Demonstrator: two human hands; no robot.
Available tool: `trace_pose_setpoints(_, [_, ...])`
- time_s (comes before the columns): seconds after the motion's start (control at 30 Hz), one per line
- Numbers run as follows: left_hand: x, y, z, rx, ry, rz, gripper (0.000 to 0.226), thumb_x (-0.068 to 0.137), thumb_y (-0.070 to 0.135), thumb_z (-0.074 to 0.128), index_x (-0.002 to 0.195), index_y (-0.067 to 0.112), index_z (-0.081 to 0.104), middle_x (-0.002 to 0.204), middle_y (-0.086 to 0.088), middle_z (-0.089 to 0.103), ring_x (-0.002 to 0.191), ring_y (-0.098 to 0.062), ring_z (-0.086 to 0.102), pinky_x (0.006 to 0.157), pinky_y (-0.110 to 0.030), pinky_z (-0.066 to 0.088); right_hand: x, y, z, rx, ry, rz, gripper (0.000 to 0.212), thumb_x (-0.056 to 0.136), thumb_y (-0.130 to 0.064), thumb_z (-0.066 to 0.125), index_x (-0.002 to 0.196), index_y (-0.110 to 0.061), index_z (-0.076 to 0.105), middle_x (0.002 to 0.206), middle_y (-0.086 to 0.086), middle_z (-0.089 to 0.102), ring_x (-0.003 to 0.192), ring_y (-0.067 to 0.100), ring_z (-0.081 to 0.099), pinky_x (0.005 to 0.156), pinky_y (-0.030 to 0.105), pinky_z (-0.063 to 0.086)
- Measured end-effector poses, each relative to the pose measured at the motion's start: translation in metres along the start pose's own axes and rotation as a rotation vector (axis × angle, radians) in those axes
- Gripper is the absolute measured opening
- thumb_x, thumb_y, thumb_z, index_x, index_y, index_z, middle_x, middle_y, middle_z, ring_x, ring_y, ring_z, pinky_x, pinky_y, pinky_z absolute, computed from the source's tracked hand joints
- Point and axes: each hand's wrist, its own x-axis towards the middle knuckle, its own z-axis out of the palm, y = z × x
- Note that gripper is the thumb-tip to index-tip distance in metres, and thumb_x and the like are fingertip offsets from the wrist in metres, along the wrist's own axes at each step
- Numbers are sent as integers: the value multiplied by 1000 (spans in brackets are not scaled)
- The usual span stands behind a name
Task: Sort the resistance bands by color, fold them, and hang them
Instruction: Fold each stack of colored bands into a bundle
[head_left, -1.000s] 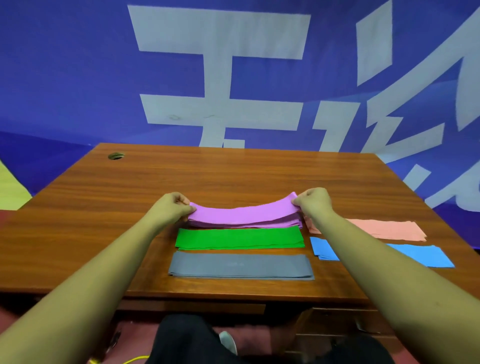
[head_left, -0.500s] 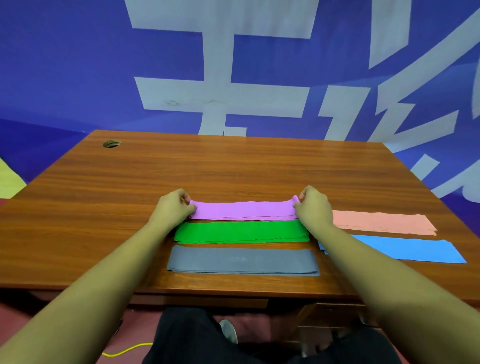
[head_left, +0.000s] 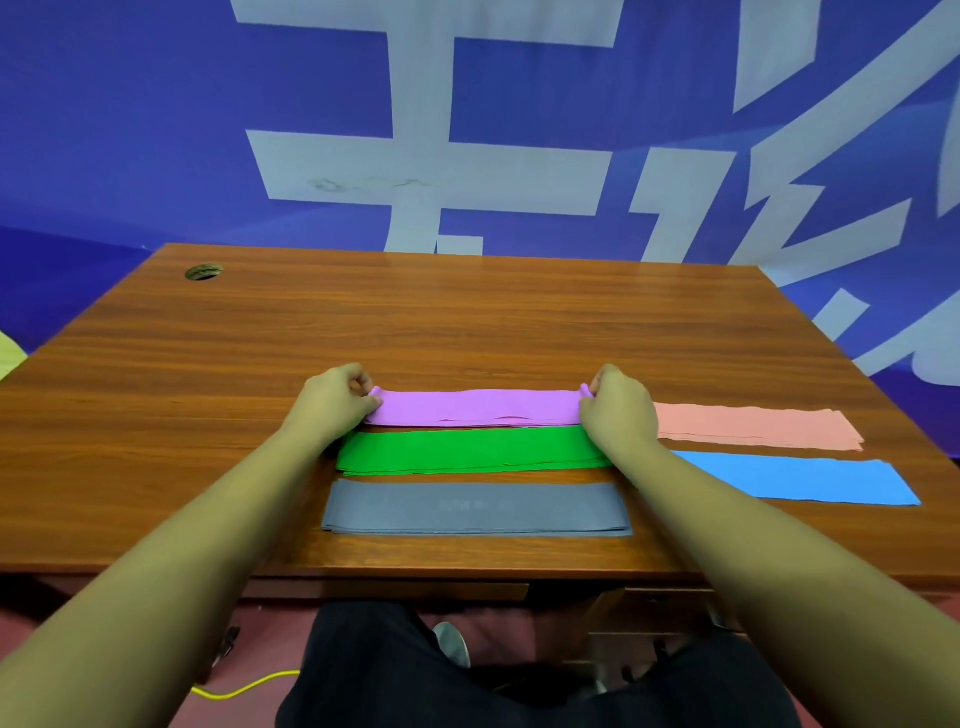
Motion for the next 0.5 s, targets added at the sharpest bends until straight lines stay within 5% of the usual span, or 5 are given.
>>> trace_pose_setpoints(0.2, [2,3,3,60,-25,49,13,83,22,69,83,19,56,87,-8,65,92,-28,55,71,-30,38,-12,-18,-3,-267,162,-239,25,76,5,52,98,-6,58,101,18,52,94,39,49,75,43,40])
trace_pose_setpoints(0.37, [3,8,3,73,-37,-99,20,83,24,66,80,8,55,79,-12,60,79,-30,56,63,-30,38,-27,-58,9,47,-170,-672,32,82,-3,52,108,-10,69,114,9,64,108,31,56,94,41,46])
trace_pose_setpoints(0.5, [2,18,3,129,-84,-185,37,87,30,61,62,6,49,76,-17,59,76,-34,54,60,-30,36,-42,-69,27,-51,-334,-737,29,94,-24,45,110,-12,66,120,7,66,114,27,56,96,42,48])
